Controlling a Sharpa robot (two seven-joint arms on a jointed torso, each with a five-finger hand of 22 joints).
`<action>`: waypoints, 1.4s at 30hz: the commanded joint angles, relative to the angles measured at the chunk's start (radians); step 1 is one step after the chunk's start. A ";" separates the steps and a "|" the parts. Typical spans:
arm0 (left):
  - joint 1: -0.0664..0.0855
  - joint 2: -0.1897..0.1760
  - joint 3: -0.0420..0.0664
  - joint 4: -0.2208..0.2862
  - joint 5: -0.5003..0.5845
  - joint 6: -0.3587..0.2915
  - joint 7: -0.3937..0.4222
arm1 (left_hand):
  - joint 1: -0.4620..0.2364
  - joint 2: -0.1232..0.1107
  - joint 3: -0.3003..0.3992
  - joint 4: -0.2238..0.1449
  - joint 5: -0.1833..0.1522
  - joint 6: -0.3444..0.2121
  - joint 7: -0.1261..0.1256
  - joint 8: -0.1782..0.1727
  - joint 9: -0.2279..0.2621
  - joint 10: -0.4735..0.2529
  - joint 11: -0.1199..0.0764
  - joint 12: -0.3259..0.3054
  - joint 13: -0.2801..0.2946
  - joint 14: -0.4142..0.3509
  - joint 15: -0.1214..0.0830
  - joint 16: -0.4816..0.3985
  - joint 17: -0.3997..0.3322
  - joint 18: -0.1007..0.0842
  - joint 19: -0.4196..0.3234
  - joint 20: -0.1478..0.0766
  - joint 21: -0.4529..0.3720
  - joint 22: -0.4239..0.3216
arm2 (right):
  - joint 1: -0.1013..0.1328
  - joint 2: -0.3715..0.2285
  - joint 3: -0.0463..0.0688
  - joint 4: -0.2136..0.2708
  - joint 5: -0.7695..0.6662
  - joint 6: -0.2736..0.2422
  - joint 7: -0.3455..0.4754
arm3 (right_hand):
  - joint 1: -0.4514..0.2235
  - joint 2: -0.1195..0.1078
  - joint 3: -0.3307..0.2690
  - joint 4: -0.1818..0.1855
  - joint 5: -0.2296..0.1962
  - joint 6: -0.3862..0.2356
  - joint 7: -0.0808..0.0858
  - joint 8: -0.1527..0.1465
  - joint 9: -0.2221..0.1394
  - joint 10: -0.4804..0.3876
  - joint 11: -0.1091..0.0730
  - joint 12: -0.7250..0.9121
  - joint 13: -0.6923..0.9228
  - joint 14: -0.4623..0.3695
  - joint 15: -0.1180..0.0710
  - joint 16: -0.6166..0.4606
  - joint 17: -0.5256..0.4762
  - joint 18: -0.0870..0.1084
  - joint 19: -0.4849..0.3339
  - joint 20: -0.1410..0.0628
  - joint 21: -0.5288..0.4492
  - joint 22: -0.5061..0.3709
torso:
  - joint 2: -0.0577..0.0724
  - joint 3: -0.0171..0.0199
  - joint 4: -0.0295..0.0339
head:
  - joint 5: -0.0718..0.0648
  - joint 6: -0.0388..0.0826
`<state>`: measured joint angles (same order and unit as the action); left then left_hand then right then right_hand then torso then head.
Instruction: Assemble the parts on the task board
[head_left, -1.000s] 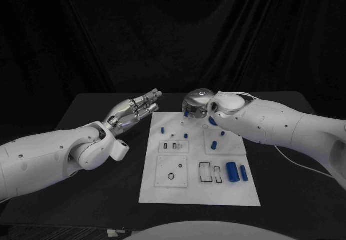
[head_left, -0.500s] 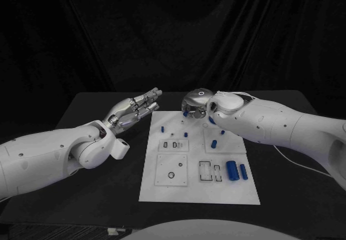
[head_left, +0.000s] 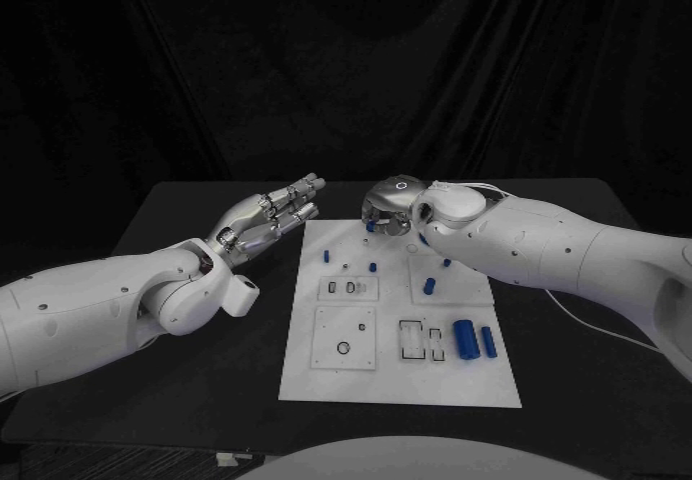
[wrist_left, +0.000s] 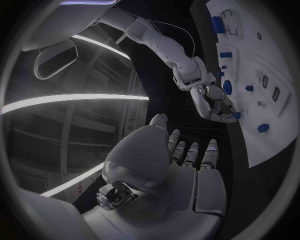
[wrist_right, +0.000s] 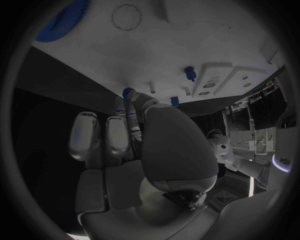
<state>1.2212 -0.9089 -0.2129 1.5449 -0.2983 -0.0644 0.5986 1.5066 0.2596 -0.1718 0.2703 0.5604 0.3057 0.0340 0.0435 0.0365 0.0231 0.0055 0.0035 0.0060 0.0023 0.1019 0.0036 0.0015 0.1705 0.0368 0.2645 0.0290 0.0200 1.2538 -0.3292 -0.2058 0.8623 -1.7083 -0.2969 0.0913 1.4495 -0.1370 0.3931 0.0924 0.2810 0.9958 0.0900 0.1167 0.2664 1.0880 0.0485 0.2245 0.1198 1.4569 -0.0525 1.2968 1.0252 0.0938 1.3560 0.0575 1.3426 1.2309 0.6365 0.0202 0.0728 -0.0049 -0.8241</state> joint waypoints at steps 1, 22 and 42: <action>0.003 0.003 0.001 0.001 0.001 0.007 0.009 | 0.013 0.001 0.007 -0.001 0.004 0.004 0.004 -0.003 0.001 -0.002 0.009 0.003 0.001 -0.002 0.006 -0.004 -0.002 0.011 0.002 0.008 0.007 0.001 | -0.003 0.001 0.000 -0.001 -0.008 0.013 -0.026 | -0.021 -0.015 -0.001 -0.003 -0.008 -0.042 -0.013 -0.026 -0.006 -0.033 0.004 -0.025 -0.007 -0.011 0.005 -0.004 -0.002 -0.009 -0.010 0.004 -0.009 -0.001 | 0.000 -0.0006 -0.0004 | 0.001 -0.002; 0.003 -0.010 0.001 0.001 0.001 0.008 0.009 | 0.015 0.001 0.009 -0.002 0.004 0.002 0.005 -0.004 0.001 -0.003 0.010 0.002 0.000 -0.002 0.007 -0.004 -0.002 0.011 0.002 0.009 0.007 0.001 | 0.025 -0.159 0.000 0.138 0.115 -0.152 0.013 | 0.039 0.018 -0.127 0.060 -0.080 -0.262 -0.039 -0.006 -0.115 -0.089 0.024 0.049 0.050 -0.234 0.032 -0.252 -0.394 0.052 -0.239 0.033 -0.269 -0.229 | -0.006 -0.0022 -0.0059 | 0.011 0.024; 0.002 -0.025 0.001 0.001 0.001 0.013 0.014 | 0.017 0.002 0.012 -0.004 0.005 0.001 0.005 -0.004 0.000 -0.003 0.011 0.003 0.000 -0.002 0.008 -0.004 -0.002 0.010 0.003 0.010 0.008 0.001 | 0.025 -0.368 0.000 0.292 0.261 -0.080 -0.053 | -0.130 0.019 -0.236 0.159 -0.116 -0.106 0.000 0.025 -0.038 0.483 -0.049 1.346 1.451 0.114 -0.006 0.274 0.546 -0.058 0.124 -0.005 0.126 0.238 | -0.014 -0.0102 -0.0255 | 0.039 0.017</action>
<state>1.2212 -0.9334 -0.2131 1.5437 -0.2985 -0.0618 0.5955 1.5144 0.2597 -0.1661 0.2646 0.5603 0.3057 0.0340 0.0435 0.0363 0.0195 0.0090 0.0034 0.0060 0.0022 0.1018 0.0036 0.0010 0.1705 0.0405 0.2681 0.0327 0.0197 1.2833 -0.6959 -0.2061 1.1561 -1.4705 -0.4100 0.0881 1.3257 -0.1160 0.1575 0.2457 0.1586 0.8995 0.0901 0.1480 0.2263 1.4614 -0.0037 1.5675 1.3082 1.4624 -0.0615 1.5666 1.3081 0.0465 1.4605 0.0525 1.4530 1.3081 0.6230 0.0102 0.0515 0.0330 -0.8052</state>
